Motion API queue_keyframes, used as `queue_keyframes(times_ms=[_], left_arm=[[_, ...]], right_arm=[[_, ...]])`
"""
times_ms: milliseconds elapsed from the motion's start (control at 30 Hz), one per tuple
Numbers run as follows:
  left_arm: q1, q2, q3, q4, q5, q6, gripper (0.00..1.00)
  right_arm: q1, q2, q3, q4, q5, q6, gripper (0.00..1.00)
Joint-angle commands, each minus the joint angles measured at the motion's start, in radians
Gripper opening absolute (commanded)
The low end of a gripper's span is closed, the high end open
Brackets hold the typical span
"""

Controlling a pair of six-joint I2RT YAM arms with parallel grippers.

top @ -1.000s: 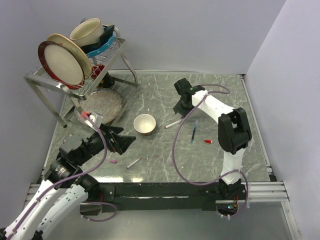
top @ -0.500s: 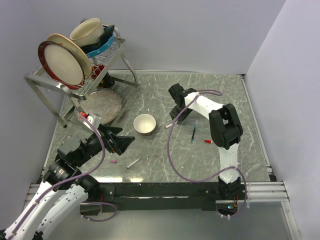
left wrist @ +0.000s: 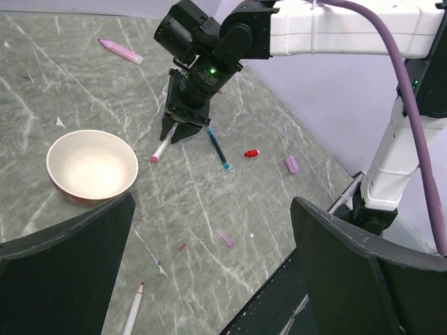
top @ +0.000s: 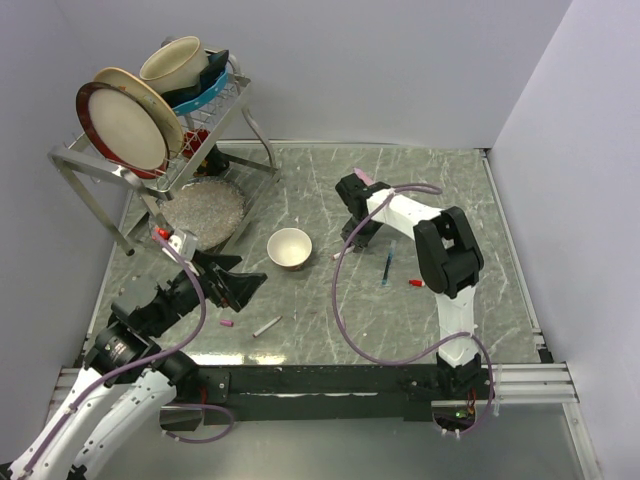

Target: Insert the pens into the pen caps

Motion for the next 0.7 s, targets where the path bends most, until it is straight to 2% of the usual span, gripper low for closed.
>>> queue_keyframes(times_ms=[0, 67, 167, 200, 300, 467, 667], left_arm=[[0.001, -0.009, -0.002, 0.035, -0.01, 0.009, 0.99], [-0.001, -0.012, -0.001, 0.032, -0.011, 0.008, 0.99], [-0.001, -0.023, -0.002, 0.027, -0.016, 0.003, 0.99], [-0.001, -0.025, -0.002, 0.022, -0.019, 0.001, 0.99], [-0.007, -0.035, -0.001, 0.01, -0.036, -0.003, 0.99], [-0.027, -0.031, 0.006, -0.008, -0.047, -0.022, 0.99], [-0.027, -0.003, 0.036, -0.063, -0.053, -0.071, 0.97]], right_arm=[[0.015, 0.002, -0.057, 0.027, 0.047, -0.017, 0.3], [0.015, -0.001, -0.076, 0.038, 0.052, -0.03, 0.28], [0.018, -0.017, -0.105, 0.073, 0.037, -0.063, 0.19], [0.02, -0.029, -0.114, 0.081, 0.035, -0.072, 0.13], [0.024, -0.072, -0.146, 0.118, 0.034, -0.121, 0.05], [0.024, -0.179, -0.244, 0.202, 0.009, -0.22, 0.0], [0.035, -0.362, -0.381, 0.313, -0.052, -0.339, 0.0]])
